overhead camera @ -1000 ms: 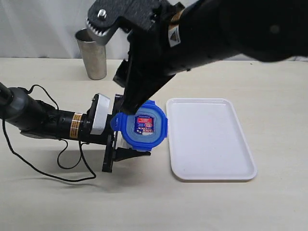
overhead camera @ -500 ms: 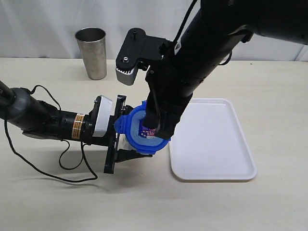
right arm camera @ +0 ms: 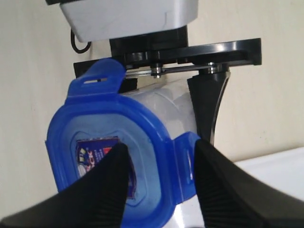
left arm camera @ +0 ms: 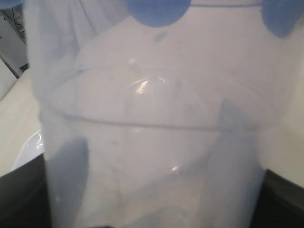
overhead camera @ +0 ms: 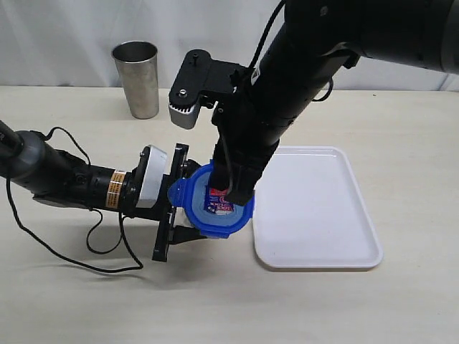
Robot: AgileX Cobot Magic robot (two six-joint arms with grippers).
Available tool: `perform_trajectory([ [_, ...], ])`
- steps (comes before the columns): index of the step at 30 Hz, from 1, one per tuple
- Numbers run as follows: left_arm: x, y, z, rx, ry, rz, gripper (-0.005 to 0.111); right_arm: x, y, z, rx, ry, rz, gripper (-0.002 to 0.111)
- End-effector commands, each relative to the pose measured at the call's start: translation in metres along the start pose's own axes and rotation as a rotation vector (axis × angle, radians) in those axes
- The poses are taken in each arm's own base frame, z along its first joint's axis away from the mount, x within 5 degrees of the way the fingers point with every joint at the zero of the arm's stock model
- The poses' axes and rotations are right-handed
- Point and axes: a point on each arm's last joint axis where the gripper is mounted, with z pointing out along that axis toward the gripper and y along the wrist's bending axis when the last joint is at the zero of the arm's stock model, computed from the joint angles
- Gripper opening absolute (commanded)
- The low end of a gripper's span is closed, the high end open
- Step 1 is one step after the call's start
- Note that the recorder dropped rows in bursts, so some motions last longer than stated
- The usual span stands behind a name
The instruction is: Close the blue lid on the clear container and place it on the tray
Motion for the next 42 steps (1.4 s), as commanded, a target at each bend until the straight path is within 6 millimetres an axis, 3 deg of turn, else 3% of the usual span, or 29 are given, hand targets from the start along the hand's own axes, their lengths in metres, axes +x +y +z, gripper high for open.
perform_trajectory([
  [1,0.007,-0.002,0.001,0.001,0.066,-0.069,0.0,0.01,0.002,0.026,-0.09,0.089,0.071,0.039],
  [10,0.007,-0.002,0.001,0.0,0.066,-0.094,0.0,0.013,0.003,0.049,-0.162,0.131,0.115,0.034],
  [20,0.007,-0.002,0.001,0.0,0.066,-0.102,0.0,0.015,0.0,0.061,-0.16,0.155,0.111,0.031],
  [26,0.007,-0.001,0.0,-0.014,0.067,-0.156,0.0,0.004,-0.01,0.032,-0.017,0.081,0.137,0.031],
  [33,0.008,0.004,0.0,-0.077,0.06,-0.339,0.0,-0.012,-0.014,-0.022,0.18,-0.155,0.208,0.032],
  [39,0.0,0.012,-0.006,-0.106,0.052,-0.401,0.0,-0.019,-0.011,-0.063,0.261,-0.331,0.378,0.032],
  [42,-0.01,0.021,-0.012,-0.125,0.048,-0.436,0.0,-0.018,-0.009,-0.067,0.239,-0.344,0.494,0.032],
])
